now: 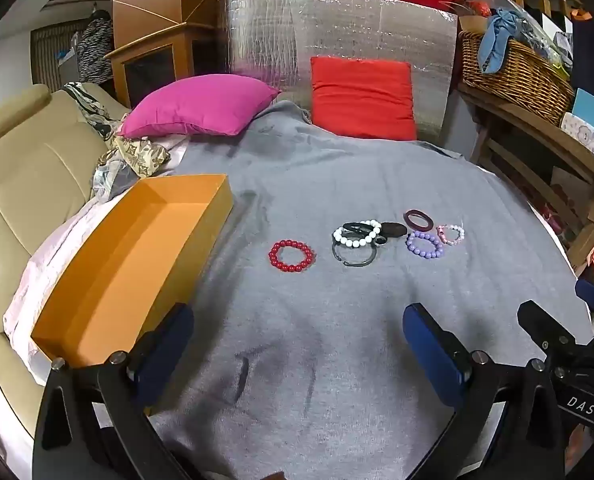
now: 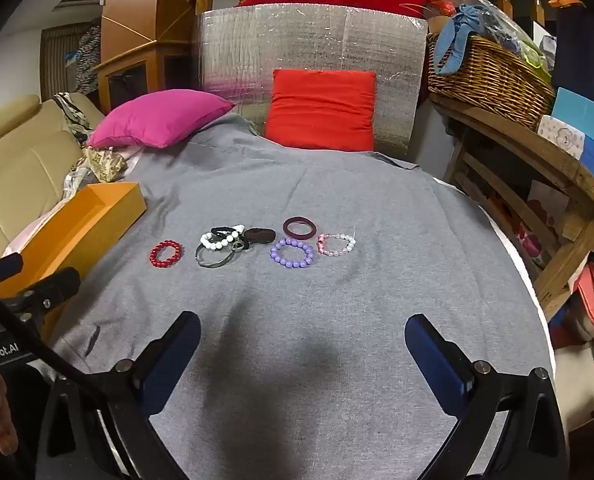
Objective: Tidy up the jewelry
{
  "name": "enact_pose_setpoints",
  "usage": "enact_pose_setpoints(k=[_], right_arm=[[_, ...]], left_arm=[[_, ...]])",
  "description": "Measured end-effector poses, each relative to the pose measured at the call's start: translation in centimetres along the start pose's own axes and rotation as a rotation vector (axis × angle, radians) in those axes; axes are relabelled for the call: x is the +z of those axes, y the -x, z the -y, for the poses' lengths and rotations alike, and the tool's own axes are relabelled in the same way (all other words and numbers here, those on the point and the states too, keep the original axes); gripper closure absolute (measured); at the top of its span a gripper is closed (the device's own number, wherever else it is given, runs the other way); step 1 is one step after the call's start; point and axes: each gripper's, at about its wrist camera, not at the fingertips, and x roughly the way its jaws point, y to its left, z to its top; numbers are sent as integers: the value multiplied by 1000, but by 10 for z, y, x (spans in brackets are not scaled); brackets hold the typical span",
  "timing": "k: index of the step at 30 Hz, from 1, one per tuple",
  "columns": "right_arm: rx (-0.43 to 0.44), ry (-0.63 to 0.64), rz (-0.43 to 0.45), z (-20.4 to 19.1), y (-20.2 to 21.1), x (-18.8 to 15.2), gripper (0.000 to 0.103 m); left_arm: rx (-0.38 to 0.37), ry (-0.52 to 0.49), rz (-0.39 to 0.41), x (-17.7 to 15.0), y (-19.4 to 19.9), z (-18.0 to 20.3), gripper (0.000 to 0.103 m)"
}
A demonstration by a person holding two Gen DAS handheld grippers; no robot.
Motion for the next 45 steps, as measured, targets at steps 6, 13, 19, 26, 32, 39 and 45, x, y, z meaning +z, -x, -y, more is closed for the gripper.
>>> enact_pose_setpoints(k=[6, 13, 19, 26, 32, 39, 45], right_arm=[[5, 6, -5, -2, -1, -4, 0], [0, 12, -20, -5, -2, -1, 0], [2, 9, -17, -5, -1, 0, 0], [4, 9, -17, -6, -2, 0, 0], [3, 14, -18, -6, -2, 1, 0], [2, 20, -15, -8, -1, 1, 0], [2, 24, -13, -9, -1, 2, 0]], left_arm=[[-20, -1, 10, -1, 11, 7, 0], [-37, 24, -17, -6, -9, -1, 0], [-40, 16, -32, -6, -9, -1, 0], [-35, 17, -43, -6, -8, -4, 0], [-41, 9, -47, -5, -8, -4, 0], [-32, 4, -51, -5, -8, -4, 0], [-37, 8, -51, -5, -9, -5, 0]])
